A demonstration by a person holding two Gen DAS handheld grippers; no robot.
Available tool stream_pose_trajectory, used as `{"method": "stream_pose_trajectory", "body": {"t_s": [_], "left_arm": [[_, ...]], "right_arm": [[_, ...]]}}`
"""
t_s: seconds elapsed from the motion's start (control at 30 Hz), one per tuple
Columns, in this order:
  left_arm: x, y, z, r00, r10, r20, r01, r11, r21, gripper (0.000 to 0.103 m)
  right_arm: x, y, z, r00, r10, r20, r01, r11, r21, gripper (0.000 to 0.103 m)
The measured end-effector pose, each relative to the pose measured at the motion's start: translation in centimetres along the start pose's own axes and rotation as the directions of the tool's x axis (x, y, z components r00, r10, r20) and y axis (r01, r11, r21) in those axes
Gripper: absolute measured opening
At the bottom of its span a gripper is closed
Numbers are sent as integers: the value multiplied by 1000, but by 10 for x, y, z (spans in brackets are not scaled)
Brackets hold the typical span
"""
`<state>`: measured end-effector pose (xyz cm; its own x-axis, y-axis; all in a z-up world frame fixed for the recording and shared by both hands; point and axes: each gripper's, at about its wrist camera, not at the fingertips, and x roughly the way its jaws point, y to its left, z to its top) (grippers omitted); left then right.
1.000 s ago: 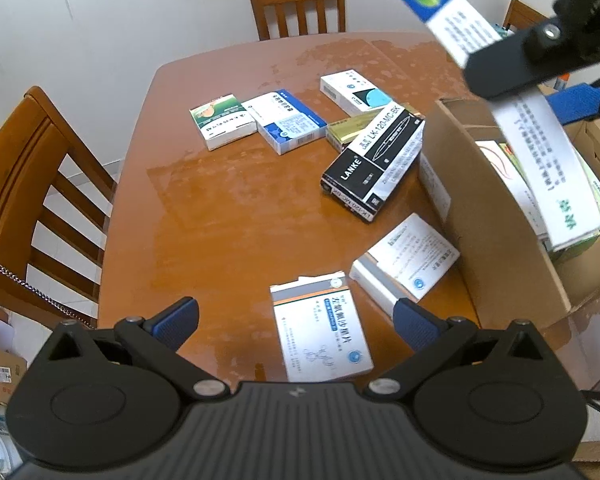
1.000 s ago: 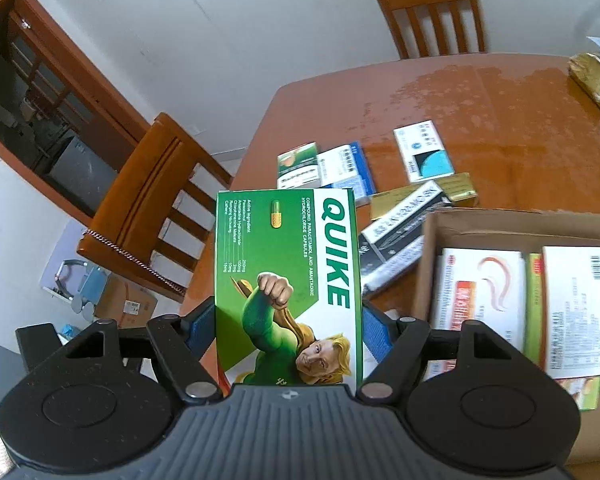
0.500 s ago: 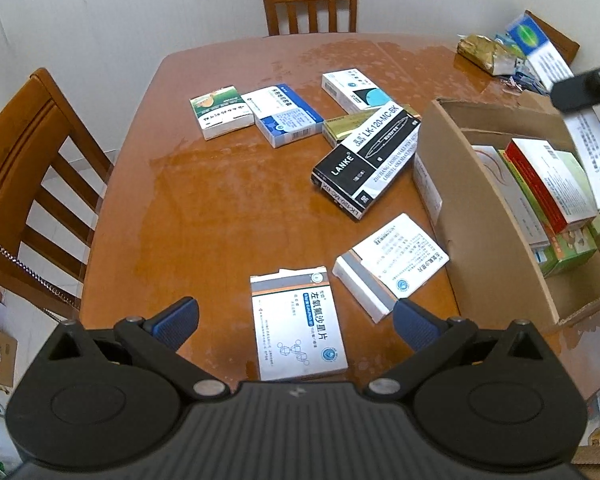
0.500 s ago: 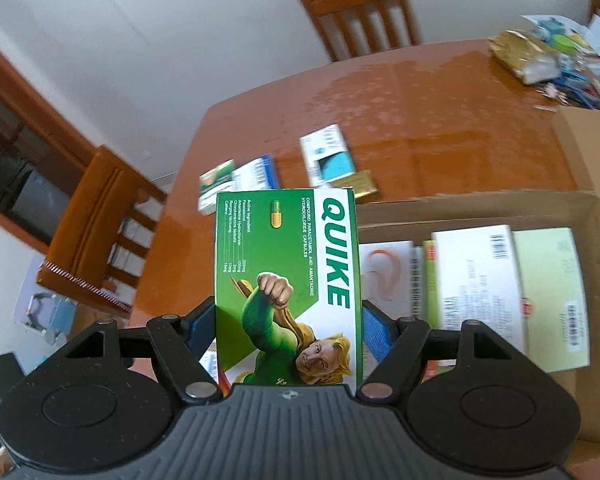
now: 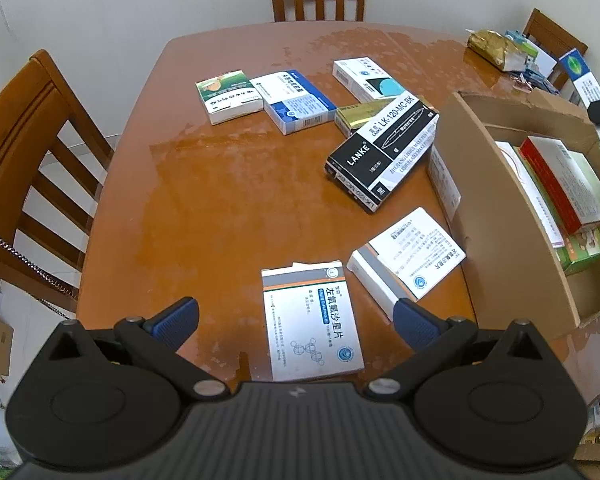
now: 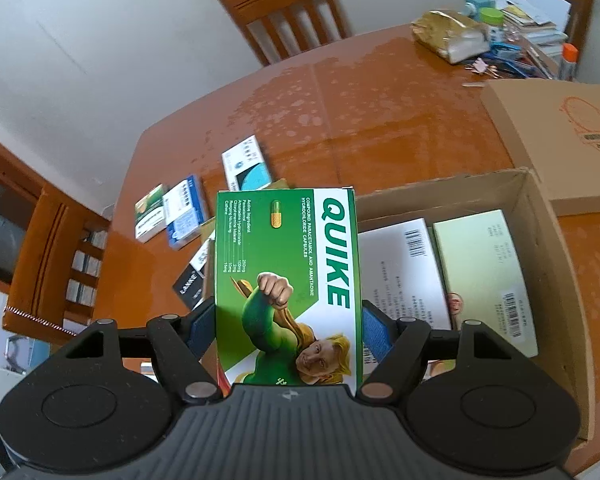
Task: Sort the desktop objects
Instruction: 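Carry the QUIKE box with the right gripper over the cardboard box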
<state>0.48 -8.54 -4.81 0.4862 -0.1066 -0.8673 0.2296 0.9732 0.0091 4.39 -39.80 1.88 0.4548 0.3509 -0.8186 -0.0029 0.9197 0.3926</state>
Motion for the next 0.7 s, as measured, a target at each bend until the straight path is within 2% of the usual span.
{"method": "stream_pose_trajectory", "body": {"t_s": [0.43, 0.7], "left_arm": [[7, 3, 0, 1000, -24, -16, 24, 1000, -3, 103], [10, 5, -1, 999, -29, -25, 29, 1000, -6, 103]], "right_arm": [[-3, -7, 5, 999, -53, -2, 53, 998, 20, 77], [13, 9, 7, 999, -36, -40, 36, 999, -10, 77]]}}
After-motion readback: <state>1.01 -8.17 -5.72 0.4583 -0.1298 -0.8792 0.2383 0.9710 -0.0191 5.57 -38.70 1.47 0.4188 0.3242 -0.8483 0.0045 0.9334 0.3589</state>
